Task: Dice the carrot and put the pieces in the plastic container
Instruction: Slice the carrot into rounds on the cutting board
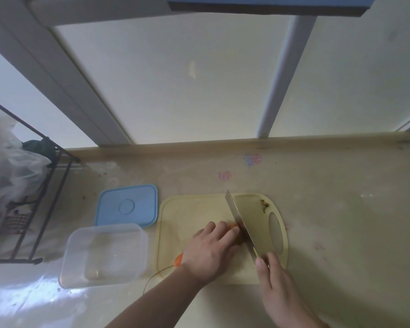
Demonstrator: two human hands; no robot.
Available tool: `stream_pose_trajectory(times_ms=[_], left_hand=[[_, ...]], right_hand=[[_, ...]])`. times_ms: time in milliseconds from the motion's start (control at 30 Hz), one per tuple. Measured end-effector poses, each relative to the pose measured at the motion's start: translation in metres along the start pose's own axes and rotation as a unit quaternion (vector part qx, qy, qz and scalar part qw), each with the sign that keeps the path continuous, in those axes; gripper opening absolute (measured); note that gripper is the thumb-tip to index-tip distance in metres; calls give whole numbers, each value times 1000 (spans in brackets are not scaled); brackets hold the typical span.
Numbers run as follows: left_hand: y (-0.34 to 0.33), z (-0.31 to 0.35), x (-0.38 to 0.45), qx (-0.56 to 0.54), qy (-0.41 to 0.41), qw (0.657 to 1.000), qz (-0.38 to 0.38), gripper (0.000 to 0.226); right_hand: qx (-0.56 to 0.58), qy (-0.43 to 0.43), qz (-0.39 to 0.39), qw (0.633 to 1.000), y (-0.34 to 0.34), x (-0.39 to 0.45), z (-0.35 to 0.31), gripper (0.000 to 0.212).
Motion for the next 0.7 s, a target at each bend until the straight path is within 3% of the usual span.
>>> stream_pose_trajectory(times_ms=[167, 233, 300, 367, 500, 700], left_hand=[[1, -2, 1, -14, 5, 1000, -1, 36], [3, -3, 2, -25, 10, 1000, 4, 35], [6, -1, 2, -31, 8, 999, 13, 34], [9, 2, 2, -33, 3, 999, 26, 32], [8, 2, 1, -19, -10, 998, 55, 28], [8, -4, 3, -31, -21, 996, 78, 24]], right_hand=[[49, 9, 32, 998, -4, 32, -10, 23], [172, -52, -10, 984, -4, 34, 1, 31], [300, -107, -70, 945, 4, 30, 12, 41], [348, -126, -116, 922, 17, 23, 13, 50], [333, -100, -133, 928, 30, 8, 8, 48], [228, -71, -67, 969, 23, -10, 6, 23]])
Point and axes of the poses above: each hand's wrist, its own x-axis towards the middle knuckle, its own y-axis out of the back of the hand, z = x × y, the point moved 3 cm from there along x, towards the middle knuckle, and after that the axes turned 11 degrees about -x, right-handed, at the moved point
